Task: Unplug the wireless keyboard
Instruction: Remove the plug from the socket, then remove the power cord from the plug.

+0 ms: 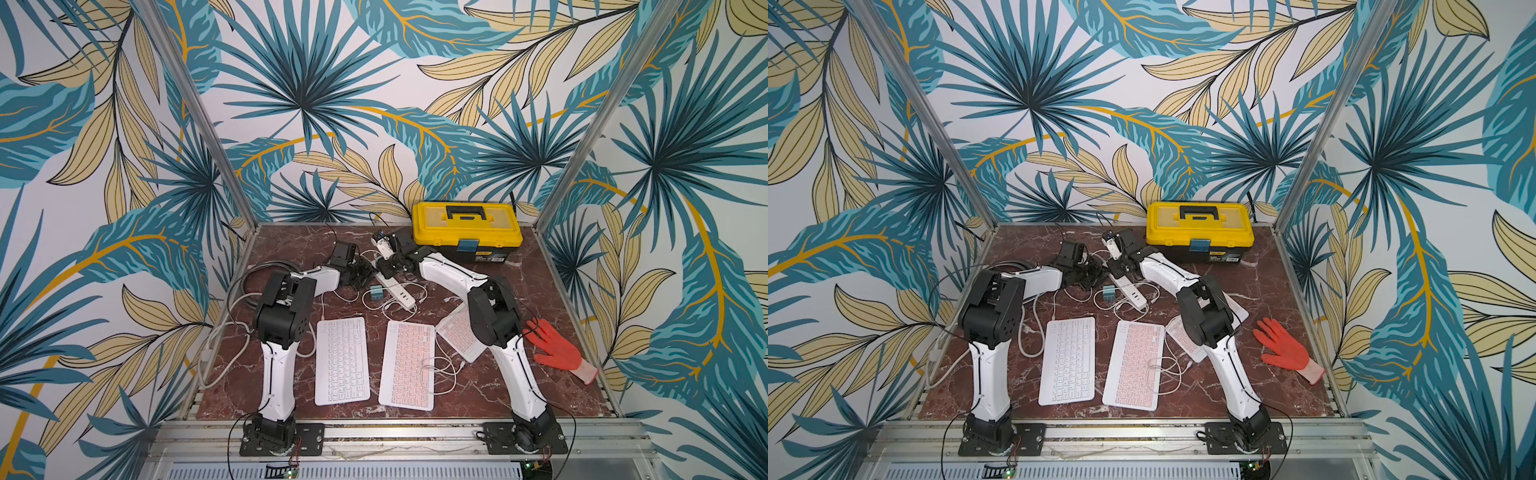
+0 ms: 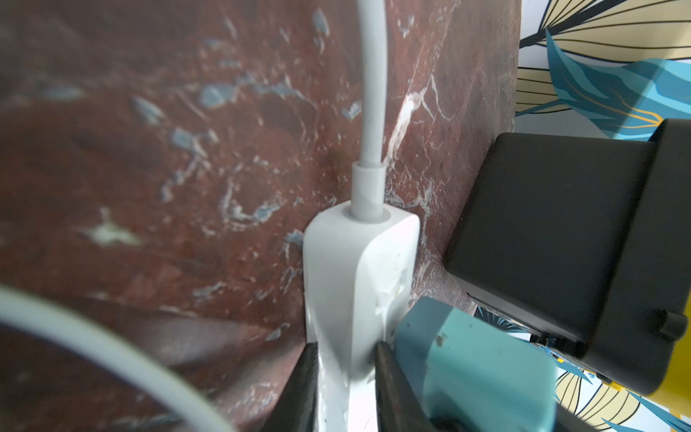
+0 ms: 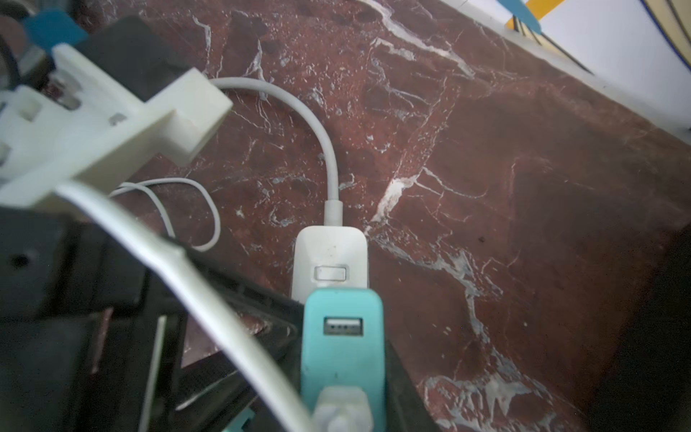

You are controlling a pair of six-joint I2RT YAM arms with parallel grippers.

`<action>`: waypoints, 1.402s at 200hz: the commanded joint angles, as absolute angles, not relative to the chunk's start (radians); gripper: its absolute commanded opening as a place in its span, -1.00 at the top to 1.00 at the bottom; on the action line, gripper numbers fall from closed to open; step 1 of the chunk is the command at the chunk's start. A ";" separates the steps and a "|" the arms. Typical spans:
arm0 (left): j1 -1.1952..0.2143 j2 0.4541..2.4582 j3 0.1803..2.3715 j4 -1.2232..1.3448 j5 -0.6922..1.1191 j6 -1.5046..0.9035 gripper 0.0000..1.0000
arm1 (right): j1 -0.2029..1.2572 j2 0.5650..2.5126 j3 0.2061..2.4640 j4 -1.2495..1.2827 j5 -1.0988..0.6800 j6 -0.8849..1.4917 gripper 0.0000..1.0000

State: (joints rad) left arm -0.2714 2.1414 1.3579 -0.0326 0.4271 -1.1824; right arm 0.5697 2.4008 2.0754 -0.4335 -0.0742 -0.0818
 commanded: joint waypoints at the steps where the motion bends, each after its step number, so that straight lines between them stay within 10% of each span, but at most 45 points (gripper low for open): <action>1: -0.268 2.242 1.289 -0.254 0.331 -1.167 0.46 | 0.582 2.481 2.292 -0.652 -0.236 -0.060 0.67; 99: -0.270 2.211 1.312 -0.252 0.334 -1.153 0.40 | 0.550 2.311 2.030 -0.452 -0.058 -0.062 0.67; 216: -0.276 1.962 1.425 -0.249 0.428 -0.893 -0.01 | 0.346 2.096 1.741 -0.228 -0.658 0.235 0.65; 280: -0.271 1.809 1.397 -0.245 0.802 -0.605 -0.08 | 0.334 2.042 1.697 -0.303 -0.723 0.200 0.65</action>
State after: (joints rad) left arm -0.2760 1.8572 1.3960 -0.2352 0.5888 -0.7685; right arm 0.3336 2.0964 1.7130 -0.2710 -0.6579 0.2096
